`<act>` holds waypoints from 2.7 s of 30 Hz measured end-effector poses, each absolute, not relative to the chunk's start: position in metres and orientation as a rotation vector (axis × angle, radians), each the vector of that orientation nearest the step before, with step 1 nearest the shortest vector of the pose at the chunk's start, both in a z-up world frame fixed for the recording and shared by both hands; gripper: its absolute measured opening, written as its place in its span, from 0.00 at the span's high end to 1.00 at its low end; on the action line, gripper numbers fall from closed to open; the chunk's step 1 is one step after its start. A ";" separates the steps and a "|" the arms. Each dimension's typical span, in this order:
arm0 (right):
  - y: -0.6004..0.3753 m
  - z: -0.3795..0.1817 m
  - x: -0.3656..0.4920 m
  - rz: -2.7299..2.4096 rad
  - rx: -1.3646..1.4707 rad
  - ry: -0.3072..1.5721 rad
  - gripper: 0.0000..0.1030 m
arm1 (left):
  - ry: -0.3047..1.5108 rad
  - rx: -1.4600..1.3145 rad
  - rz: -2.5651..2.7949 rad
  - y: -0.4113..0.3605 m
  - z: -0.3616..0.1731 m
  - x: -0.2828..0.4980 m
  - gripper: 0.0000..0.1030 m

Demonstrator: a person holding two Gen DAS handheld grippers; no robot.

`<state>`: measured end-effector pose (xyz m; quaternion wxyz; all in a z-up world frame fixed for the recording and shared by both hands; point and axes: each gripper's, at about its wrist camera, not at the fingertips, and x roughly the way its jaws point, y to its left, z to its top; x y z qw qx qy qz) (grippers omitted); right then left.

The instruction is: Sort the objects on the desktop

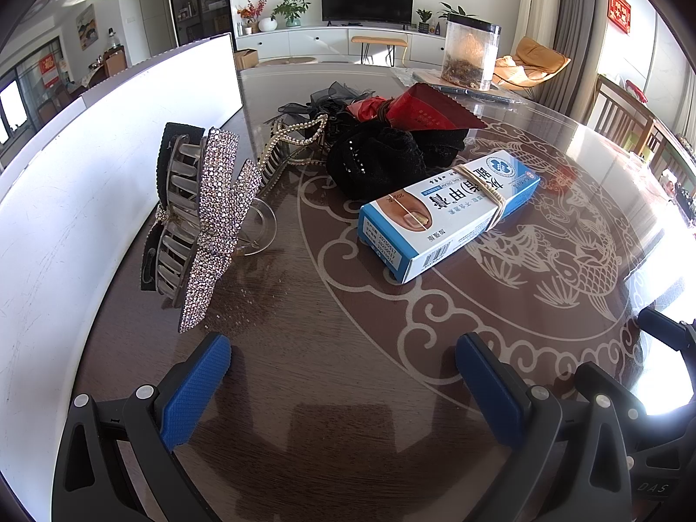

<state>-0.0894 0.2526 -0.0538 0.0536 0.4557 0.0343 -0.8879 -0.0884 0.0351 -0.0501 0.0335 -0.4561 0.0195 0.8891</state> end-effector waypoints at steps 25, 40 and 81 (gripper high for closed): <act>0.253 -0.054 -0.090 -2.698 1.384 0.104 0.00 | 0.060 -1.403 2.735 0.036 -0.051 -0.089 0.00; 0.253 -0.054 -0.091 -2.701 1.382 0.091 0.00 | 0.010 -1.434 2.762 -0.029 -0.053 -0.034 0.00; 0.207 -0.044 -0.158 -2.687 1.285 0.133 0.59 | 0.112 -1.436 2.759 -0.013 -0.048 -0.165 0.00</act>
